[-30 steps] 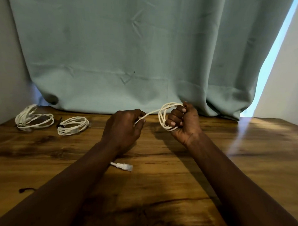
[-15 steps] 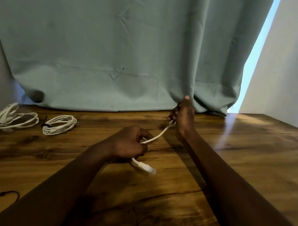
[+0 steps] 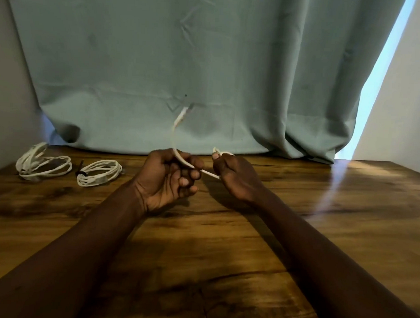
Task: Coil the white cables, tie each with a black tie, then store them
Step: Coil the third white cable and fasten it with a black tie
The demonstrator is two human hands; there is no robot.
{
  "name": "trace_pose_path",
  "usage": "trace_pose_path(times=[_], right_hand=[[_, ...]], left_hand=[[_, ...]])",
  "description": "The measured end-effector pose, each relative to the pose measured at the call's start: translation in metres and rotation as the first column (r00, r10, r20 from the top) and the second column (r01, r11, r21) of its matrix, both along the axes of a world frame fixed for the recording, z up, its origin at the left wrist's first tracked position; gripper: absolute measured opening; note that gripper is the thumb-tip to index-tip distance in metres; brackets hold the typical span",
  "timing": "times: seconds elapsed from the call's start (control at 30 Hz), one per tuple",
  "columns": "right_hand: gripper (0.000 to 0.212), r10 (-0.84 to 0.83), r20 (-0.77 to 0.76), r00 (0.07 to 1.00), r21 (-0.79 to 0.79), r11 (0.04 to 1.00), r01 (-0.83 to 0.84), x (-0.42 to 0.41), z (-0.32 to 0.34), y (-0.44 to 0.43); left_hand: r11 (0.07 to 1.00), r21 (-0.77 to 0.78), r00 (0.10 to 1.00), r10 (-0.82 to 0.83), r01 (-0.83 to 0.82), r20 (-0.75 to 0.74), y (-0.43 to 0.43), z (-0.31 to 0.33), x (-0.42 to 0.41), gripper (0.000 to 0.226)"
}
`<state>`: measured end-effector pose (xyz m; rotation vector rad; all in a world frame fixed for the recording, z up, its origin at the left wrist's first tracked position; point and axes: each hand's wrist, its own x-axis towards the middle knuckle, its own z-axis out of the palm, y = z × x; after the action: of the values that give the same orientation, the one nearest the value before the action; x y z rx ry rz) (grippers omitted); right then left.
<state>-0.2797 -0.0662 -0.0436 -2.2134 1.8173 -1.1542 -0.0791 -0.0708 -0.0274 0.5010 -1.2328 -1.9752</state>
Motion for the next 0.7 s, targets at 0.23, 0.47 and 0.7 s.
trace_pose_path(times=[0.23, 0.47, 0.7], right_hand=[[0.065, 0.134, 0.674, 0.726, 0.311, 0.84, -0.444, 0.013, 0.001, 0.007], [0.066, 0.047, 0.927, 0.372, 0.286, 0.555, -0.781, 0.013, 0.001, 0.006], [0.058, -0.01, 0.952, 0.306, 0.244, 0.628, -0.739, 0.01, 0.008, 0.01]], left_hand=[[0.983, -0.049, 0.969, 0.164, -0.175, -0.183, 0.003, 0.003, -0.013, 0.02], [0.842, -0.115, 0.839, 0.538, -0.528, 0.087, -0.007, -0.002, -0.015, 0.026], [0.212, -0.827, 0.475, 0.877, -0.521, -0.074, -0.006, -0.019, -0.021, 0.023]])
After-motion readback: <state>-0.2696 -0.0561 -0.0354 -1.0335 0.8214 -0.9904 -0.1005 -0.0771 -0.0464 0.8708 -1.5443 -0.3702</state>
